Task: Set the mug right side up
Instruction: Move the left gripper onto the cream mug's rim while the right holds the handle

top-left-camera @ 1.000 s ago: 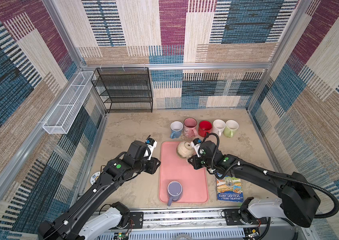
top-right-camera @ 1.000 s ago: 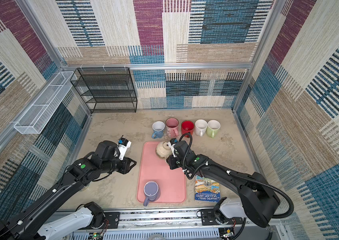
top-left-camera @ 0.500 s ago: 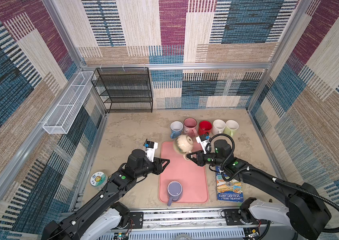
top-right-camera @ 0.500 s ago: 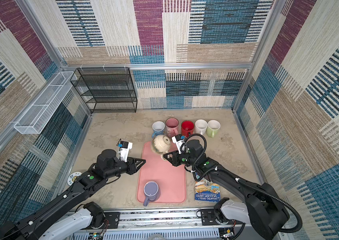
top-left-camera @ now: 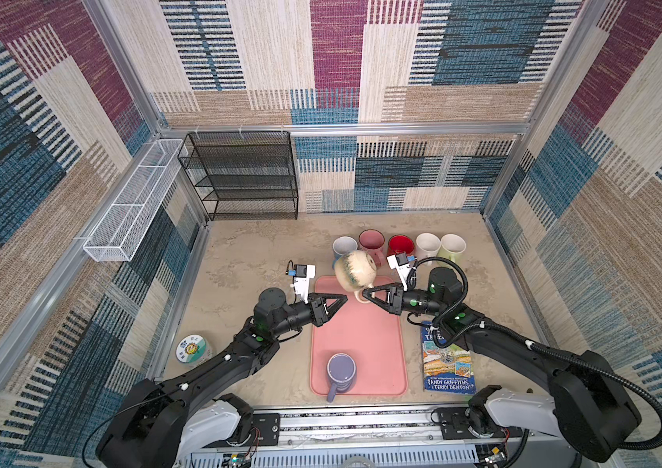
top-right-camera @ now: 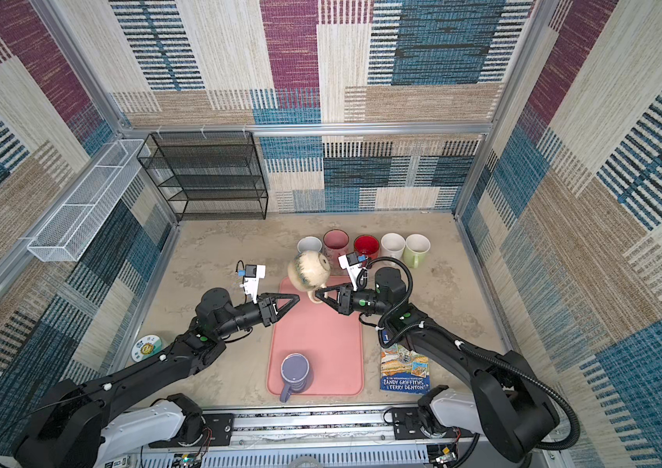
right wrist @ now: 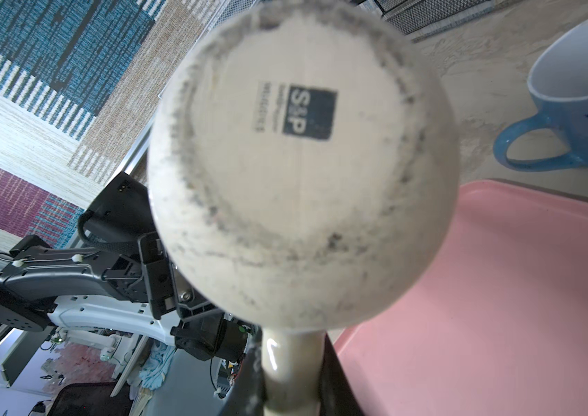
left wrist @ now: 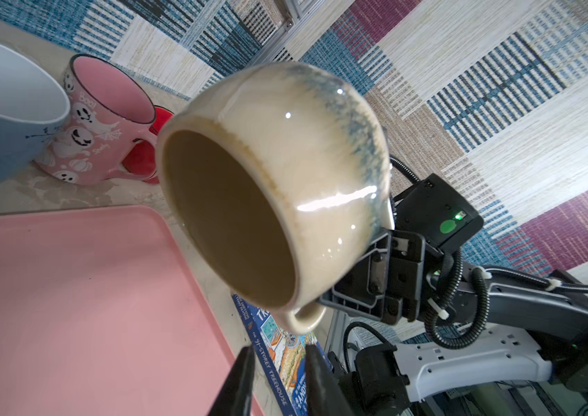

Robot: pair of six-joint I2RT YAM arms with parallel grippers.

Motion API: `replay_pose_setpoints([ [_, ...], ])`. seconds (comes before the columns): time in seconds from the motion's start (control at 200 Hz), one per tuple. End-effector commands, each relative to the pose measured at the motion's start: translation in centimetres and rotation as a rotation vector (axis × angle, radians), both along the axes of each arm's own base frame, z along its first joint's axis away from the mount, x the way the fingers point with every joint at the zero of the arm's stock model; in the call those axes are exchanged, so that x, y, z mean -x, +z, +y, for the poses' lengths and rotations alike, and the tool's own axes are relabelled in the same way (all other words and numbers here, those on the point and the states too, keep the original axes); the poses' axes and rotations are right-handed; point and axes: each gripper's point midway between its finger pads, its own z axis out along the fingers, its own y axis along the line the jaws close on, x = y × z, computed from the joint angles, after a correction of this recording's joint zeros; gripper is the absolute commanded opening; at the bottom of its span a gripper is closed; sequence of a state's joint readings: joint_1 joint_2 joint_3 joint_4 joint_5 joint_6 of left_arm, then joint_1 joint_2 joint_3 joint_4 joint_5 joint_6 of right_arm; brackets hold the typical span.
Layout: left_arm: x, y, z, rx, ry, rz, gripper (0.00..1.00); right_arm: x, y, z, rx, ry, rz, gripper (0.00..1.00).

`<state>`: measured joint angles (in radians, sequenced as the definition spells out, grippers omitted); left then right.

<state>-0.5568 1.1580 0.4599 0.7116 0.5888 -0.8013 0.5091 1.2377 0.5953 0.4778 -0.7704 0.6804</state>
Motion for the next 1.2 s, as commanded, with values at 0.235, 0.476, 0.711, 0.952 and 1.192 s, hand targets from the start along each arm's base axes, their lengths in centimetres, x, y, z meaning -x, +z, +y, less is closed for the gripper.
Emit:
replay_pose_setpoints([
  [0.235, 0.2, 3.4, -1.8, 0.226, -0.141, -0.064, 0.35, 1.0, 4.4, 0.3, -0.12, 0.069, -0.142, 0.0],
  [0.476, -0.3, 2.7, -2.5, 0.281, -0.176, -0.027, 0.33, 0.9, 4.5, 0.5, -0.124, 0.077, -0.141, 0.0],
  [0.711, -0.6, 2.4, -2.9, 0.276, -0.188, -0.015, 0.32, 0.7, 4.2, 0.8, -0.139, 0.09, -0.125, 0.0],
  [0.952, -0.7, 2.4, -3.0, 0.276, -0.19, -0.012, 0.27, 0.2, 3.5, 1.1, -0.139, 0.089, -0.11, 0.0],
  [1.192, -0.9, 2.5, -3.3, 0.277, -0.199, -0.009, 0.15, -0.2, 2.6, 1.3, -0.126, 0.096, -0.091, 0.0],
])
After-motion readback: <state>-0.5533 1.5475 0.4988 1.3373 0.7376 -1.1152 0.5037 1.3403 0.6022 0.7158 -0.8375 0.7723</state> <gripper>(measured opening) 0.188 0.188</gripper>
